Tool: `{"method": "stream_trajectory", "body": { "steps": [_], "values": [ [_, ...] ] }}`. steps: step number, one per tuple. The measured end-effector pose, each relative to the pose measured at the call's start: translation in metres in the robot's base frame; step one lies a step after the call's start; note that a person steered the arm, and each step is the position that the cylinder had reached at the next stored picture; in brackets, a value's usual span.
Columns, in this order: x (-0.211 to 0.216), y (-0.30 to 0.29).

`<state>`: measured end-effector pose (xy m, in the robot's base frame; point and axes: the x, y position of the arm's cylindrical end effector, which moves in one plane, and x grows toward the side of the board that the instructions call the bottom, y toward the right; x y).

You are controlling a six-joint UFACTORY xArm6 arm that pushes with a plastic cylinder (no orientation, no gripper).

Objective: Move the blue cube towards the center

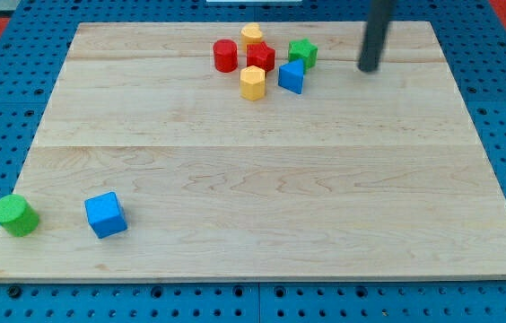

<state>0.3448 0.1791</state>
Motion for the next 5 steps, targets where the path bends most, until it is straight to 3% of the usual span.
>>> {"method": "stream_trajectory", "body": {
  "steps": [1,2,3,5],
  "values": [
    [0.131,-0.017],
    [0.219,-0.104],
    [0.272,-0.204],
    [0.222,-0.35]
  ]
}}
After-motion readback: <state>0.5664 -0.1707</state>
